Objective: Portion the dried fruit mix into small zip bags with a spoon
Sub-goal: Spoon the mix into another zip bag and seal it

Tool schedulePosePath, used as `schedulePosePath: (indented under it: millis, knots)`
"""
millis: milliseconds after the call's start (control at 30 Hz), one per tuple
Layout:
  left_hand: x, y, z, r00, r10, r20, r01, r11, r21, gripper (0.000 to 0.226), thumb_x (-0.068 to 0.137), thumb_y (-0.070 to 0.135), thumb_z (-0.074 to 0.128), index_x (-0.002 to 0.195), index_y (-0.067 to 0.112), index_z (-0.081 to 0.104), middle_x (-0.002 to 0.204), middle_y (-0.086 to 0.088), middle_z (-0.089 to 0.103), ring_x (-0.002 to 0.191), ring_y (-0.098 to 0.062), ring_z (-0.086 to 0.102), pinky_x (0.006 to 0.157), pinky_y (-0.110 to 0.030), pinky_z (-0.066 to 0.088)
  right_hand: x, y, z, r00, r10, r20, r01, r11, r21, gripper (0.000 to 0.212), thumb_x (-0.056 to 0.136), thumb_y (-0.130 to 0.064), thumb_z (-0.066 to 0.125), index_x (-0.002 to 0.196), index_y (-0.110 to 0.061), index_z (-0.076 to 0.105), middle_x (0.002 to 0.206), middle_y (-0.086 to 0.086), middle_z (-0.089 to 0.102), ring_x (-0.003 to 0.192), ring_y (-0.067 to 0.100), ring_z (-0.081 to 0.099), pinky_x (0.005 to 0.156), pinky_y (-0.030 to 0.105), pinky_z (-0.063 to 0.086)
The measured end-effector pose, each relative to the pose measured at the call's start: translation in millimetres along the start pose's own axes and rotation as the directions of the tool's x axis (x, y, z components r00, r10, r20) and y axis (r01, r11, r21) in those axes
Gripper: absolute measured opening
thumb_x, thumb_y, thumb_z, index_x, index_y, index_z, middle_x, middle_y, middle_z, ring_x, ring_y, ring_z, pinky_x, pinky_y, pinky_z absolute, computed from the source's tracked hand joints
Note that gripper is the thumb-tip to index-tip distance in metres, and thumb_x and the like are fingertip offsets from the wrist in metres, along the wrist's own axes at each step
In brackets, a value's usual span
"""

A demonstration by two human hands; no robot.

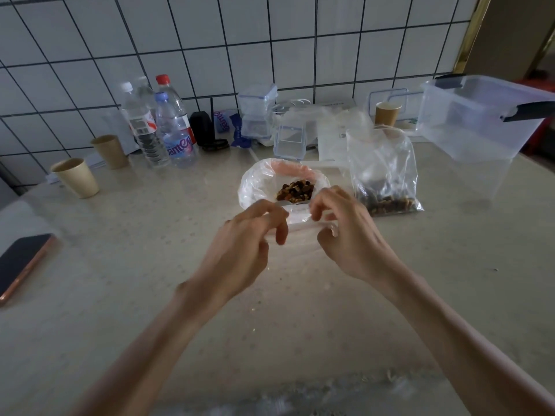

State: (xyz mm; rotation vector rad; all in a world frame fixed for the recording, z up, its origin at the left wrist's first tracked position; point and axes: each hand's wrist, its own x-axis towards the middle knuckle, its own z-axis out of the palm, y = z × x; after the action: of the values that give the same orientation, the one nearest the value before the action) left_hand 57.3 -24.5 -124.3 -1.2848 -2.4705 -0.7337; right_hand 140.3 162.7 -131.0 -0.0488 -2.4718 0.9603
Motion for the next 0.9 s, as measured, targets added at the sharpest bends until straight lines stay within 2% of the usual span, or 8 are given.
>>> schedulePosePath:
  millis: [133, 233, 300, 400, 533, 600, 700, 900]
  knots:
    - [8, -7, -4, 0.996, -0.012, 0.092, 0.016, 0.999, -0.043, 0.048, 0.086, -0.01, 0.062, 0.089, 0.036, 0.076, 0.126, 0.015, 0.068, 0.11, -0.007, 0.065, 0.088, -0.025, 0.054, 2, 1, -3, 0.984, -0.12, 0.134, 0.13, 0.989, -0.066, 0.048, 0.078, 0.02, 0.049, 0.078, -0.025, 0.066, 0.109, -0.006, 0.063, 0.1, 0.014, 0.062, 0.078, 0.034, 0.053]
    - [12, -11, 1, 0.986, -0.088, 0.142, 0.089, 0.996, 0.0, 0.038, 0.091, 0.005, 0.067, 0.112, 0.035, 0.077, 0.126, 0.013, 0.068, 0.11, -0.008, 0.065, 0.092, -0.024, 0.051, 6, 3, 1, 0.985, -0.021, 0.173, 0.046, 0.989, -0.138, 0.052, 0.085, 0.013, 0.045, 0.096, -0.024, 0.08, 0.115, 0.0, 0.07, 0.101, 0.019, 0.068, 0.087, 0.04, 0.057]
    - [14, -14, 6, 0.976, -0.113, 0.185, 0.093, 0.99, 0.11, 0.034, 0.091, 0.019, 0.074, 0.122, 0.031, 0.073, 0.129, 0.01, 0.068, 0.112, -0.013, 0.067, 0.091, -0.028, 0.051, 10, 3, 3, 0.963, 0.096, 0.252, -0.036, 0.972, -0.234, 0.048, 0.091, 0.004, 0.047, 0.108, -0.028, 0.079, 0.125, 0.003, 0.068, 0.103, 0.022, 0.068, 0.089, 0.04, 0.058]
    - [18, -18, 11, 0.937, -0.158, 0.311, 0.079, 0.964, 0.253, 0.053, 0.082, 0.045, 0.084, 0.131, 0.036, 0.066, 0.133, 0.013, 0.062, 0.114, -0.013, 0.064, 0.083, -0.029, 0.043, 13, 1, 5, 0.907, 0.226, 0.355, -0.087, 0.926, -0.367, 0.045, 0.09, -0.006, 0.055, 0.122, -0.031, 0.074, 0.137, 0.002, 0.061, 0.111, 0.024, 0.065, 0.092, 0.035, 0.054]
    - [26, -26, 11, 0.866, -0.235, 0.442, 0.096, 0.944, 0.315, 0.06, 0.081, 0.047, 0.083, 0.135, 0.045, 0.058, 0.118, 0.014, 0.055, 0.108, -0.013, 0.058, 0.081, -0.029, 0.037, 17, 5, 7, 0.881, 0.23, 0.414, -0.021, 0.892, -0.451, 0.045, 0.086, -0.019, 0.066, 0.13, -0.027, 0.068, 0.14, -0.001, 0.057, 0.13, 0.021, 0.053, 0.103, 0.037, 0.046]
    - [31, -32, 10, 0.808, -0.278, 0.519, 0.163, 0.953, 0.257, 0.056, 0.083, 0.043, 0.082, 0.133, 0.047, 0.059, 0.106, 0.016, 0.052, 0.093, -0.007, 0.055, 0.075, -0.026, 0.038, 21, 12, 9, 0.871, 0.215, 0.442, 0.004, 0.896, -0.443, 0.041, 0.086, -0.023, 0.068, 0.126, -0.03, 0.069, 0.132, -0.001, 0.057, 0.131, 0.02, 0.048, 0.107, 0.039, 0.043]
    - [34, -48, 8, 0.726, -0.288, 0.625, 0.317, 0.946, 0.067, 0.045, 0.084, 0.042, 0.083, 0.124, 0.052, 0.064, 0.102, 0.011, 0.06, 0.087, -0.003, 0.058, 0.074, -0.022, 0.045, 28, 26, 9, 0.86, 0.212, 0.465, -0.041, 0.935, -0.352, 0.03, 0.084, -0.029, 0.072, 0.113, -0.037, 0.072, 0.113, -0.003, 0.055, 0.121, 0.019, 0.047, 0.105, 0.038, 0.042]
    - [18, -68, 17, 0.807, -0.274, 0.523, 0.386, 0.915, -0.115, 0.04, 0.069, 0.057, 0.09, 0.106, 0.052, 0.074, 0.093, 0.013, 0.063, 0.071, 0.006, 0.059, 0.07, -0.016, 0.042, 27, 46, 15, 0.892, 0.163, 0.422, -0.072, 0.972, -0.224, 0.026, 0.079, -0.031, 0.078, 0.095, -0.049, 0.069, 0.116, -0.003, 0.057, 0.119, 0.015, 0.046, 0.108, 0.039, 0.038]
